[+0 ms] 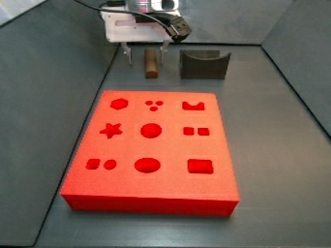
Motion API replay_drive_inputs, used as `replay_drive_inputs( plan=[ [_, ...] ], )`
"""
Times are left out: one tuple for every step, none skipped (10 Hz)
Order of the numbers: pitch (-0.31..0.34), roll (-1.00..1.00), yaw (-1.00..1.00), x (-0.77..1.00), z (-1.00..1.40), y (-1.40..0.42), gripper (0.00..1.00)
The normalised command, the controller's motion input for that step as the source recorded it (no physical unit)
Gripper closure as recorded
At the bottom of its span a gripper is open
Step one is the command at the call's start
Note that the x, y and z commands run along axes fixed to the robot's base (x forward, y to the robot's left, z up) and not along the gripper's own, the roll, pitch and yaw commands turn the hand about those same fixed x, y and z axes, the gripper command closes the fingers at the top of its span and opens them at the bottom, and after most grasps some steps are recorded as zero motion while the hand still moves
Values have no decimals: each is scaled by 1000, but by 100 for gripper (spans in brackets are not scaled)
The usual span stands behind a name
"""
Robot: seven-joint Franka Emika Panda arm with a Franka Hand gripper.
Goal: Pick up the oval object. Move up. Place the oval object on the fixture. Regrasp the oval object. Move to above the board. Insert the oval object.
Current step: Pick up the oval object.
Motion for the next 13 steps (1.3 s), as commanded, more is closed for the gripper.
replay_drive_inputs(
  plan=[
    [0, 36, 0, -3, -209, 0, 0],
    [4, 13, 0, 0, -160, 0, 0],
    [0, 0, 0, 0, 0, 0, 100],
    [-13, 0, 0, -37, 0, -37, 100],
    [0, 0, 0, 0, 0, 0, 100],
    [0, 0, 0, 0, 0, 0, 100],
    [0, 0, 0, 0, 0, 0, 100],
    [0, 0, 0, 0, 0, 0, 100],
    [0, 0, 0, 0, 0, 0, 100],
    [0, 0, 0, 0, 0, 0, 100],
    [0, 0, 0, 0, 0, 0, 100],
    [0, 0, 0, 0, 0, 0, 100],
    [0, 0, 0, 0, 0, 0, 100]
  ],
)
